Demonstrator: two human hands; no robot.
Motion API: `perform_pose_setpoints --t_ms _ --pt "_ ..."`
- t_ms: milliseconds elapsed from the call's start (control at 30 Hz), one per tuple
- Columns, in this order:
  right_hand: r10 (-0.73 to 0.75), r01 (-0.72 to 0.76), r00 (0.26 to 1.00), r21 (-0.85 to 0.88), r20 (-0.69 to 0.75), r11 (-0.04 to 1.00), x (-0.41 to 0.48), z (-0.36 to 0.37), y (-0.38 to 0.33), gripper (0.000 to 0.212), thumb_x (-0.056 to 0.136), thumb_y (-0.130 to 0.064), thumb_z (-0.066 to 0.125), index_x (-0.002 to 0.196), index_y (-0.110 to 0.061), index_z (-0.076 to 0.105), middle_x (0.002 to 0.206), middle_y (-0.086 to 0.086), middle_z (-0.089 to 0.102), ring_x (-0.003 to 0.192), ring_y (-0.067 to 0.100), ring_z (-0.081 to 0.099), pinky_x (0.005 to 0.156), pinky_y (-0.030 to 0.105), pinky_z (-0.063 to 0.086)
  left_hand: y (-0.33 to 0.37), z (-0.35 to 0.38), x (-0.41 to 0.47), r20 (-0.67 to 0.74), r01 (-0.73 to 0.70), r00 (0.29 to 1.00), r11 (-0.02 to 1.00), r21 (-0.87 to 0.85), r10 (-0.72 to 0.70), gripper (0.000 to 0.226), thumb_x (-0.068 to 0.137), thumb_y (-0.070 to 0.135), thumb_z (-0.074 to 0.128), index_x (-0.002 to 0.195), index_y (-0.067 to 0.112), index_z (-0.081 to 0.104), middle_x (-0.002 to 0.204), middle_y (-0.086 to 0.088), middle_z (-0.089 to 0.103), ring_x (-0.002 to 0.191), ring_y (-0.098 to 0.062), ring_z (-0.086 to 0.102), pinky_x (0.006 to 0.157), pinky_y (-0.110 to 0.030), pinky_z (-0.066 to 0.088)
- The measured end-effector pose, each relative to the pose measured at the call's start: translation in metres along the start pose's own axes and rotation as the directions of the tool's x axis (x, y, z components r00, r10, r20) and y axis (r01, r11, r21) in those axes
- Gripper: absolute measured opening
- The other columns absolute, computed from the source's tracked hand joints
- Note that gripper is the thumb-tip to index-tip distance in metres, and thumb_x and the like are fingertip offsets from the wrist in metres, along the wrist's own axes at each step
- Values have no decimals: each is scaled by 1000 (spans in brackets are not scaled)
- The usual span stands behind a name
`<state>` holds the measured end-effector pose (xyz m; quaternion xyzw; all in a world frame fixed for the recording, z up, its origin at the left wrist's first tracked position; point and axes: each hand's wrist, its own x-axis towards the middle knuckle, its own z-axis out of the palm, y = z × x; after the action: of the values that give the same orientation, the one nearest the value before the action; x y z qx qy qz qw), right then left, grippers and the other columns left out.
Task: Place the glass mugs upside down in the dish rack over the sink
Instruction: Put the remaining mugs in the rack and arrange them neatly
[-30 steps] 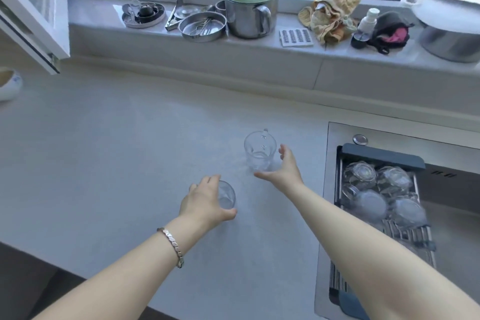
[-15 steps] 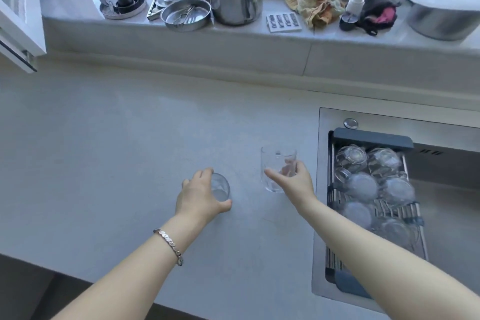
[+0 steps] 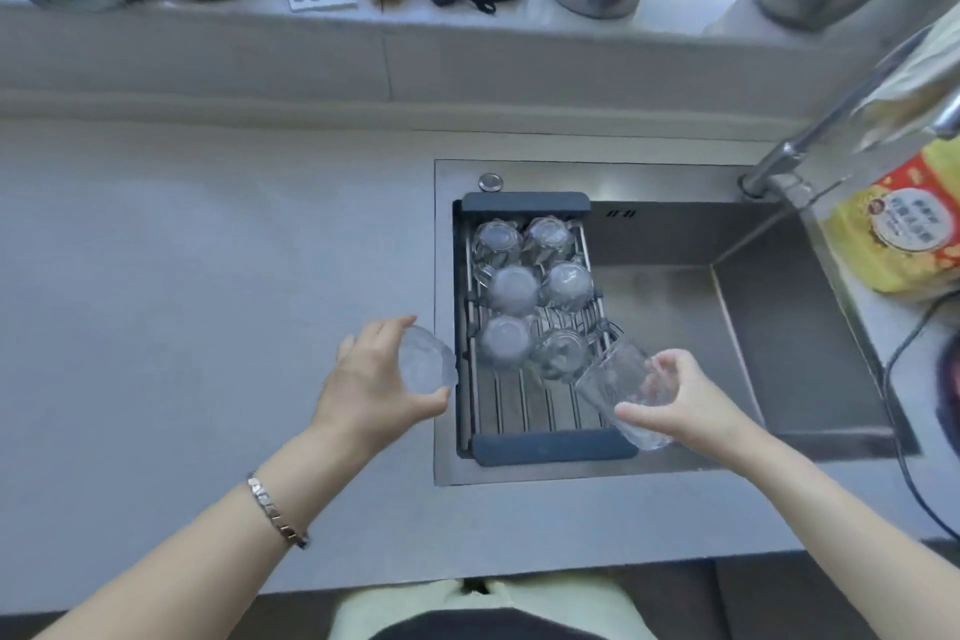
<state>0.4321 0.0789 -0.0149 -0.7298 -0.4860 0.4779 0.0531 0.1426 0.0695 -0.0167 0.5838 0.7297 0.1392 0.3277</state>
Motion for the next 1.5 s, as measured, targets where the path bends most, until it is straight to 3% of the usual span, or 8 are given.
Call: perform_pose_setpoints --t_ms 100,267,433,833,1133,1267,1400,1500 --pt "-55 58 998 -179 26 982 2 -4 -1 69 66 -33 78 120 -23 36 113 -2 49 89 13 54 61 20 44 16 11 -3 11 -34 999 999 17 34 80 64 33 78 134 21 42 132 0 51 124 -24 43 102 -38 41" --pt "-177 172 983 -518 41 838 22 17 -7 73 57 -50 73 121 -29 44 118 -2 54 109 20 54 86 33 46 22 16 -12 -10 -33 999 999 28 34 81 62 33 80 133 18 44 129 -1 54 118 -27 47 102 -37 41" --pt "-265 250 962 -604 65 757 31 36 -18 73 60 -49 71 124 -29 43 117 4 51 111 28 48 90 36 46 19 15 -17 -41 -9 999 999 47 11 80 62 29 81 133 18 45 128 -3 55 116 -27 48 101 -38 43" --pt "-362 261 931 -605 -48 752 41 101 -30 68 74 -50 65 129 -19 39 122 12 44 115 31 39 89 37 45 10 1 -14 -86 26 996 998 61 -21 80 63 28 81 133 18 45 131 -2 55 116 -27 49 99 -38 44" --pt "-225 204 974 -438 4 876 52 128 -13 66 85 -47 56 138 -15 32 127 15 41 121 31 37 98 38 40 9 -1 -16 -78 12 997 997 72 -6 80 65 30 80 134 20 43 130 1 54 117 -24 48 97 -36 43" --pt "-286 286 957 -316 46 905 42 111 -11 63 84 -36 61 138 -17 34 133 9 41 128 27 36 104 37 37 19 0 -17 -36 19 999 999 36 -18 79 64 31 80 133 22 44 128 2 54 115 -23 50 95 -34 44" --pt "-447 457 872 -10 199 889 14 78 -8 90 65 -32 81 138 -35 27 132 -18 35 125 -1 35 108 18 30 45 10 -11 64 113 993 971 -210 -102 70 66 30 81 127 27 48 113 9 56 100 -16 56 83 -28 46" --pt "-473 439 873 234 119 868 -3 61 -3 94 56 -19 88 127 -44 30 127 -30 35 114 -20 38 90 -6 28 68 27 -7 180 153 980 905 -398 -86 64 65 29 83 122 25 53 105 8 61 91 -16 63 82 -30 52"
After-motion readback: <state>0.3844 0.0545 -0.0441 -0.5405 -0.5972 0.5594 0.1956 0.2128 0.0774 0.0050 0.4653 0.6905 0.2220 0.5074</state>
